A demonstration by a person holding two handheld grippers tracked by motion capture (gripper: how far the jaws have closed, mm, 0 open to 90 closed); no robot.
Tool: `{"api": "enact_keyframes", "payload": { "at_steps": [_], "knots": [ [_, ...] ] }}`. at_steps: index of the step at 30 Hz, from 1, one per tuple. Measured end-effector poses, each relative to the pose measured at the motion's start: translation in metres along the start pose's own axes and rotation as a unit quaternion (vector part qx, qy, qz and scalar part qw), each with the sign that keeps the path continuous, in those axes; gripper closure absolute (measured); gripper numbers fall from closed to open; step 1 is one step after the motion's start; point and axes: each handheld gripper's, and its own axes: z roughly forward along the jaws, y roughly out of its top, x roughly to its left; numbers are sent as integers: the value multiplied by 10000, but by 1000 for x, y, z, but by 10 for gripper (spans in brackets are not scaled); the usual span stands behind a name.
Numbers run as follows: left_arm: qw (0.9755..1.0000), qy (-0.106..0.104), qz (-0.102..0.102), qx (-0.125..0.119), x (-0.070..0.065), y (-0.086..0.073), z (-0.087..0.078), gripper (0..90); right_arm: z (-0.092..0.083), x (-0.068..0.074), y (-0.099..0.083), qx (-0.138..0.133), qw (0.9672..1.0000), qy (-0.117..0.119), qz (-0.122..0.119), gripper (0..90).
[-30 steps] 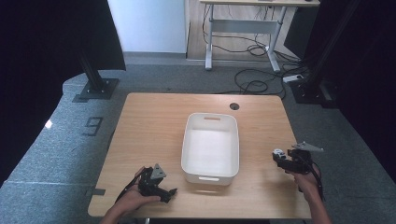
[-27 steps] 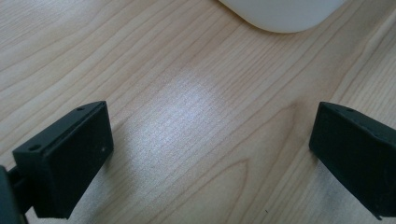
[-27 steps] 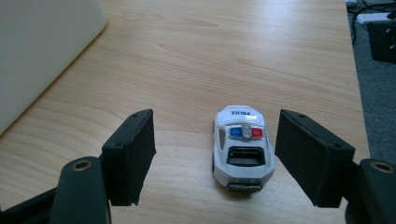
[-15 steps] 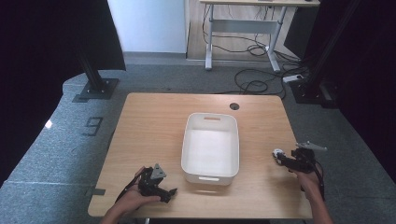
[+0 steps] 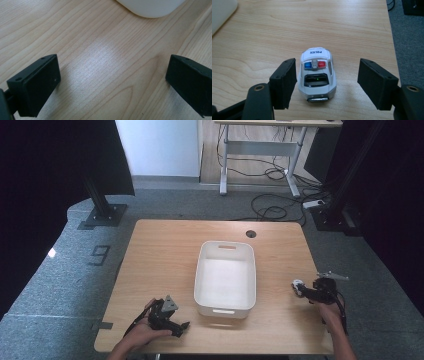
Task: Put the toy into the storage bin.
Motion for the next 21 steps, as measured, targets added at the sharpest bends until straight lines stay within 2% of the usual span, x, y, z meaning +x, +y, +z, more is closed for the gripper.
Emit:
{"api": "enact_keyframes", "payload": {
  "at_steps": [11,21],
  "knots": [
    [10000,5,5,6,0,0,0,0,6,2,1,41,10000,10,-6,310],
    [10000,3,9,0,0,0,0,0,15,9,1,166,9998,-42,-118,311]
  ]
}}
